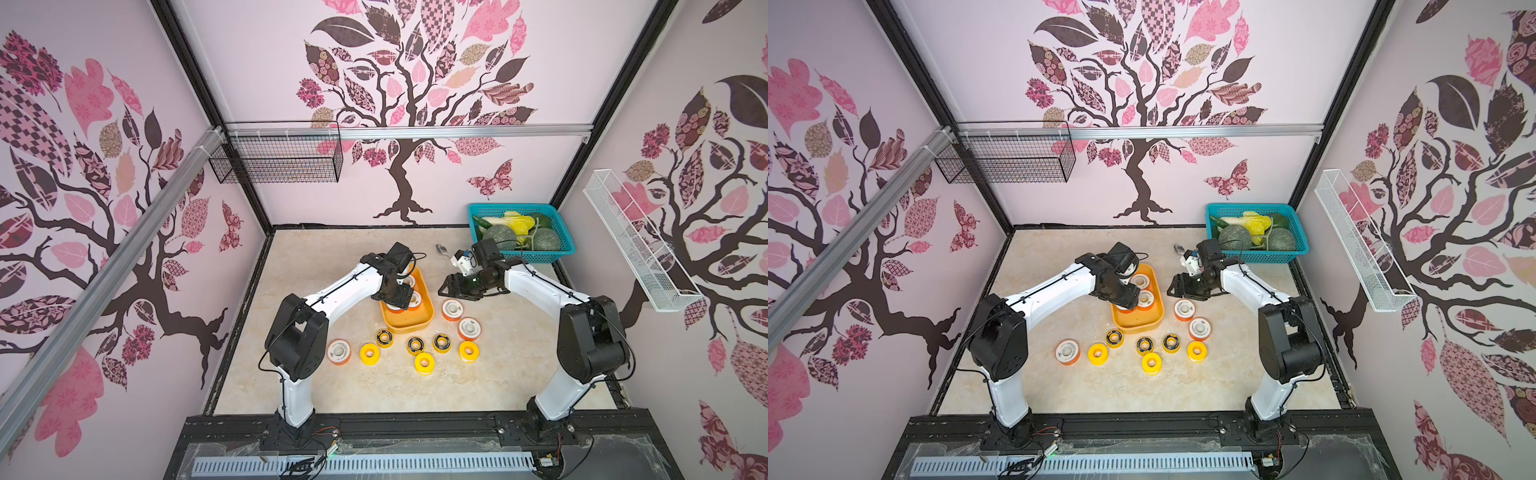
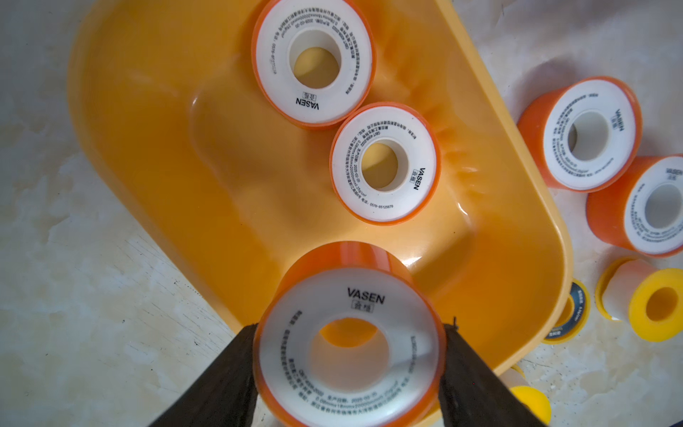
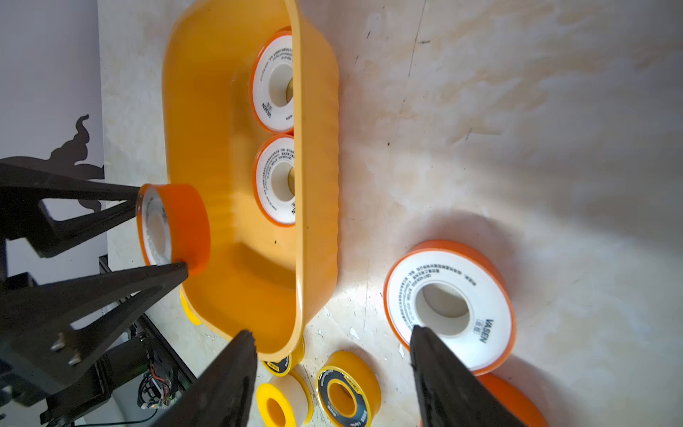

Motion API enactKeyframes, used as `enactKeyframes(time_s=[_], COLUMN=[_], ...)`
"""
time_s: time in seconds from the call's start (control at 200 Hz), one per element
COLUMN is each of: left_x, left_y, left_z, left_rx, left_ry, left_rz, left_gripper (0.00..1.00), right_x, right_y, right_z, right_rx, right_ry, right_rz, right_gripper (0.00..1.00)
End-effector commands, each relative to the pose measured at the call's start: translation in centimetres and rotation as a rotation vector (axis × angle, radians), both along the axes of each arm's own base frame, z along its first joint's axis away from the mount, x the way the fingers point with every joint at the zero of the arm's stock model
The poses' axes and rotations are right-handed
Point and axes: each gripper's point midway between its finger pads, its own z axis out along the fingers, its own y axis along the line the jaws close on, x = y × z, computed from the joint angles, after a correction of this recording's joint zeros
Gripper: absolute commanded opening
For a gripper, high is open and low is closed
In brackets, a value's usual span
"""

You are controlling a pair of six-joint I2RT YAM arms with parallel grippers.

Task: Put the sealing tape into the storage box
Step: Place the sealing tape in the storage box.

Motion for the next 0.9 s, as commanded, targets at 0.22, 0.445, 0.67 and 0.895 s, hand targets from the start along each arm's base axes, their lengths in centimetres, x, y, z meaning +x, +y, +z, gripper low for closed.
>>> enactKeyframes(time_s=[0.22, 0.445, 0.67, 0.895], left_x=[-0.3, -0.7, -0.6, -0.9], left_y=[-0.2, -0.5, -0.5, -0.9], left_z=[-1.6, -2.5, -3.4, -4.0], left_rx=[0.079, 0.093, 0.11, 0.108], left_ry=[0.05, 0.093, 0.109, 0.129], left_rz=[-0.056, -0.086, -0.087, -0.103], left_gripper=[0.61, 0.61, 0.61, 0.6], right_x=[-0.4, -0.4, -0.4, -0.5], right_y=[1.2, 2.2, 2.9, 3.7], right_z=[-0.7, -0.9, -1.1, -1.3], right_rx=[0.03, 0.027, 0.022, 0.025], right_ry=[0.042, 0.048, 0.047, 0.056], right_rz=[0.054, 0.076, 0.088, 0.105], right_gripper=[0.6, 0.58, 0.59, 0.58])
